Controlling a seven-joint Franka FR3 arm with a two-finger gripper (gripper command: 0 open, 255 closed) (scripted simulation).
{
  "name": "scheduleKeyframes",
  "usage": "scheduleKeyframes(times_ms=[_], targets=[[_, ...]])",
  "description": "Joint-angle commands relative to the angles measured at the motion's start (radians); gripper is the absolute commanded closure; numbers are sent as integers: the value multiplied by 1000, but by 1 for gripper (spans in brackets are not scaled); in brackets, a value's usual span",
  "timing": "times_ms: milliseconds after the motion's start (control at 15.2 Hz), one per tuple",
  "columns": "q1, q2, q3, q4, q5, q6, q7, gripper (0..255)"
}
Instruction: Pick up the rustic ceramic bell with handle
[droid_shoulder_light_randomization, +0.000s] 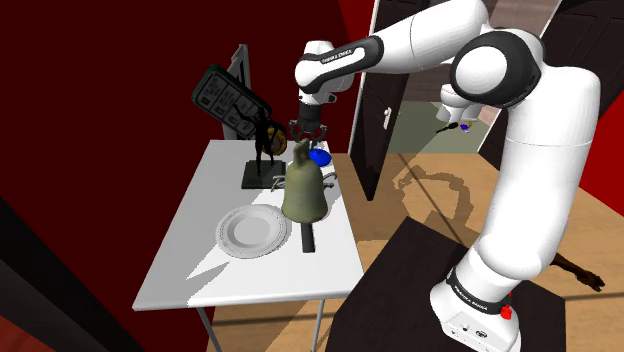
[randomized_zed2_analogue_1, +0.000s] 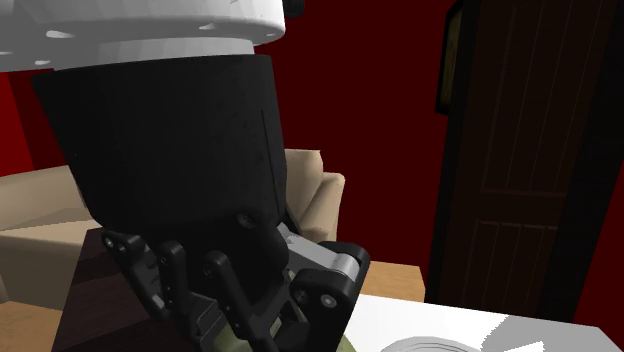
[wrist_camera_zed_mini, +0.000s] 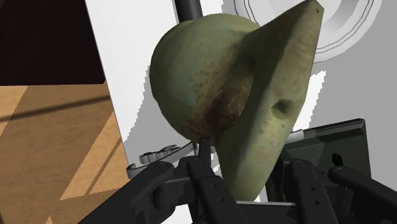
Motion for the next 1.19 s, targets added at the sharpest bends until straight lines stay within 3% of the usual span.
scheduleKeyframes(times_ms=[0,1122], targets=[[0,2,0,1,0,0,0,255],[-2,-45,-1,138,-6,-184,22,255]])
